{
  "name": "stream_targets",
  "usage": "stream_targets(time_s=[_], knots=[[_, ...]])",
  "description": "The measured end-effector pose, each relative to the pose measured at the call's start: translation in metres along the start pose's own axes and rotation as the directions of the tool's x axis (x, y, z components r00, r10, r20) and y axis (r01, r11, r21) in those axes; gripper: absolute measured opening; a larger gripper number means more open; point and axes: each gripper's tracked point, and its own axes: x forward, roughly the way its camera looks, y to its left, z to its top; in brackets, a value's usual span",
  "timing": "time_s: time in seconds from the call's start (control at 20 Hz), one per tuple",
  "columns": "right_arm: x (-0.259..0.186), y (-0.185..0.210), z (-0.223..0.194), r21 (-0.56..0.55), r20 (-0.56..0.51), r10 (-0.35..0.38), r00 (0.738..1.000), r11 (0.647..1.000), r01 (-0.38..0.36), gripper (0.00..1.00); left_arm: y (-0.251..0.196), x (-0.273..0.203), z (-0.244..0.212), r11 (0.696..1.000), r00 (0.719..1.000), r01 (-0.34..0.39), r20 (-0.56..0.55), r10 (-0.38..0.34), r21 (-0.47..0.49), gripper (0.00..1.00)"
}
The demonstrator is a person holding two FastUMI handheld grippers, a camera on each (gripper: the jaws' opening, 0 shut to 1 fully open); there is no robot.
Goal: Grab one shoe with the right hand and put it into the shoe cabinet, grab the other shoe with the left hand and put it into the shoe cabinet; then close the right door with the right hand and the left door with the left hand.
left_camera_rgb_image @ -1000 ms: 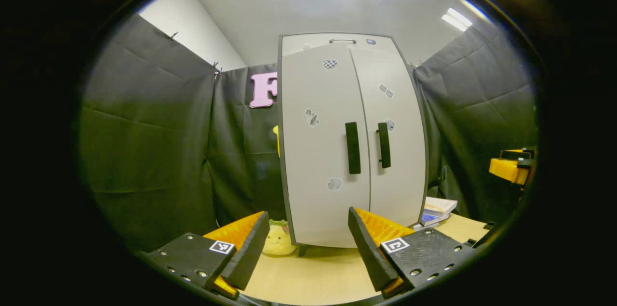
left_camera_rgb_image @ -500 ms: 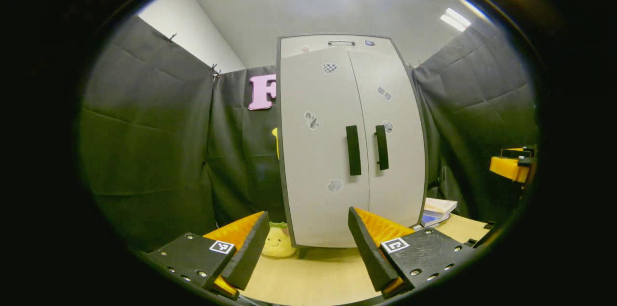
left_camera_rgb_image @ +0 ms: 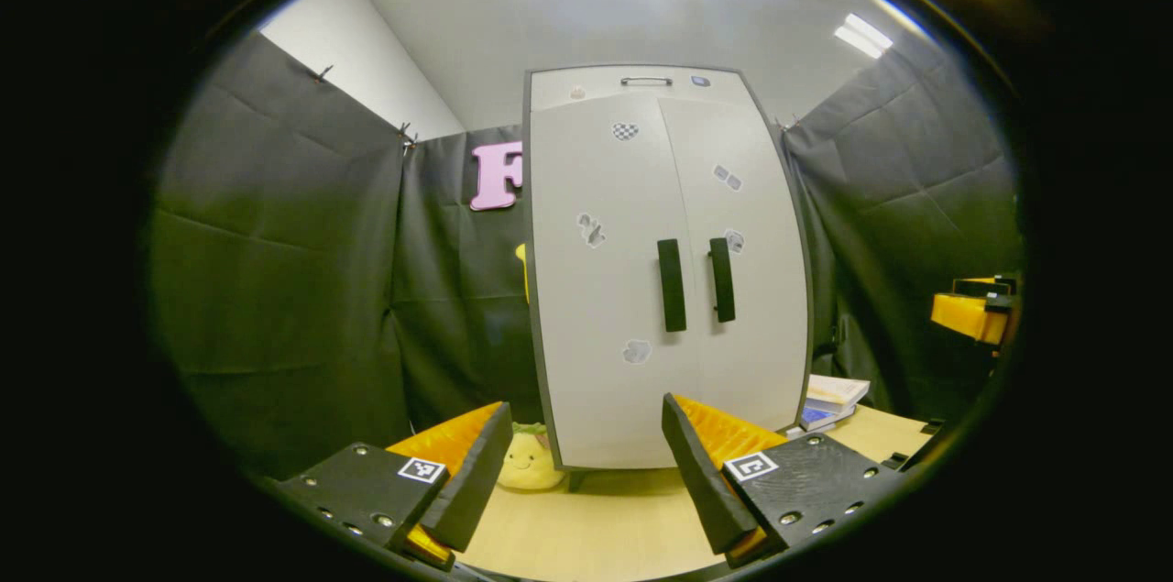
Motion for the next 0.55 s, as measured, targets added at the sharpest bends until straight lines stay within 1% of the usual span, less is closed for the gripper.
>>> stream_targets(time_s=[0.35,0.4,0.55], knots=[[-0.0008,0.0001,0.0014,0.003,0.005,-0.006,1.000,1.000,0.006,0.96,0.0001,0.0000,0.0004,1.000,1.000,0.000,0.004,0.000,-0.003,0.95],[-0.0006,0.0005,0.0013,0.002,0.005,-0.007,1.000,1.000,0.007,0.96,-0.0002,0.0001,0.0001,1.000,1.000,0.000,0.003,0.000,-0.003,0.94],[-0.0012,0.0018,0.0004,0.002,0.005,-0.007,1.000,1.000,0.007,0.96,-0.0001,0.0001,0.0001,1.000,1.000,0.002,0.001,-0.002,-0.003,0.94]])
